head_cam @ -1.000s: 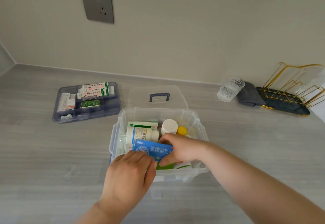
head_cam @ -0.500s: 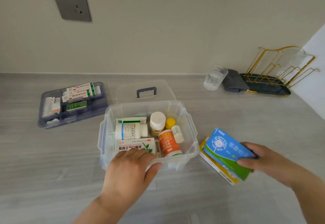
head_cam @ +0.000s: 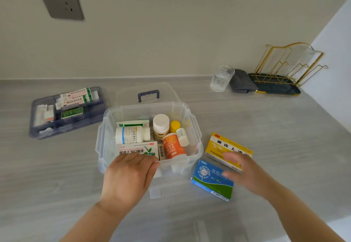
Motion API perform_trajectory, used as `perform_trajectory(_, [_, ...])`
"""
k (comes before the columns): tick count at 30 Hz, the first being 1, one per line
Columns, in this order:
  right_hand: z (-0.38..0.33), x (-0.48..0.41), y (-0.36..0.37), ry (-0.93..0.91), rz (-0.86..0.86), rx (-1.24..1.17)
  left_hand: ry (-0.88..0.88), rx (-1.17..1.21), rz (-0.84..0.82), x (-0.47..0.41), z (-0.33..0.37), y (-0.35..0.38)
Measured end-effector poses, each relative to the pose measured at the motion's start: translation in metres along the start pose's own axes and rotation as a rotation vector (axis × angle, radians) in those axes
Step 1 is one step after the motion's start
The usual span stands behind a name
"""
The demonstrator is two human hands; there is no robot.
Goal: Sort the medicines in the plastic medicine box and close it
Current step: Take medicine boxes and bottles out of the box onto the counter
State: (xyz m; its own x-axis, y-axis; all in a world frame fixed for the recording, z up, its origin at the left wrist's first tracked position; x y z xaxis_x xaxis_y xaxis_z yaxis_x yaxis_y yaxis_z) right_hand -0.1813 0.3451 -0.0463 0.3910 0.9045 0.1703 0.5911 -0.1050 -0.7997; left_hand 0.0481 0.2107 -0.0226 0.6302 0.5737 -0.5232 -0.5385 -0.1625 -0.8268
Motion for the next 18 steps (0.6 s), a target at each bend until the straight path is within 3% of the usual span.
perform_trajectory(2, [-0.024,-0.012,-0.021,-0.082,0.22,-0.103,0.015,-0.024,0.027,0.001,0.0,0.001])
perform_trajectory(4, [-0.065,-0.028,-0.033,-0.282,0.287,-0.105,0.012,-0.045,0.033,0.002,-0.001,0.001])
perform_trajectory(7, [-0.123,-0.06,-0.015,-0.521,0.034,0.202,-0.001,-0.04,0.044,0.002,-0.002,0.002])
perform_trajectory(11, [-0.139,-0.096,0.027,-0.534,-0.25,0.911,-0.015,-0.04,0.041,0.002,-0.003,0.002])
perform_trajectory(14, [-0.133,-0.108,0.038,-0.499,-0.24,1.052,-0.02,-0.038,0.039,0.003,-0.004,0.003])
perform_trajectory(18, [-0.129,-0.11,0.035,-0.547,-0.198,1.046,-0.023,-0.033,0.029,0.003,-0.004,0.003])
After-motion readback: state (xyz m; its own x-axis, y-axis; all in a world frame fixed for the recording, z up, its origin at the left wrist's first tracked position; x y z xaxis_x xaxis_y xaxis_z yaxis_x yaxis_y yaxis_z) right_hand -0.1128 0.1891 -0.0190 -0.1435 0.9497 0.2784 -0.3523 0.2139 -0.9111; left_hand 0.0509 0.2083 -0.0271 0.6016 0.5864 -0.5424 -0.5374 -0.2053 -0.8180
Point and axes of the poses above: each hand's wrist, its own x-axis away from the middle knuckle, its own y-axis out of the palm, z = x × y, the point moved 3 cm from there along -x, towards the middle knuckle, and after that the axes turned 8 degrees about -y, right-handed, at the moved point
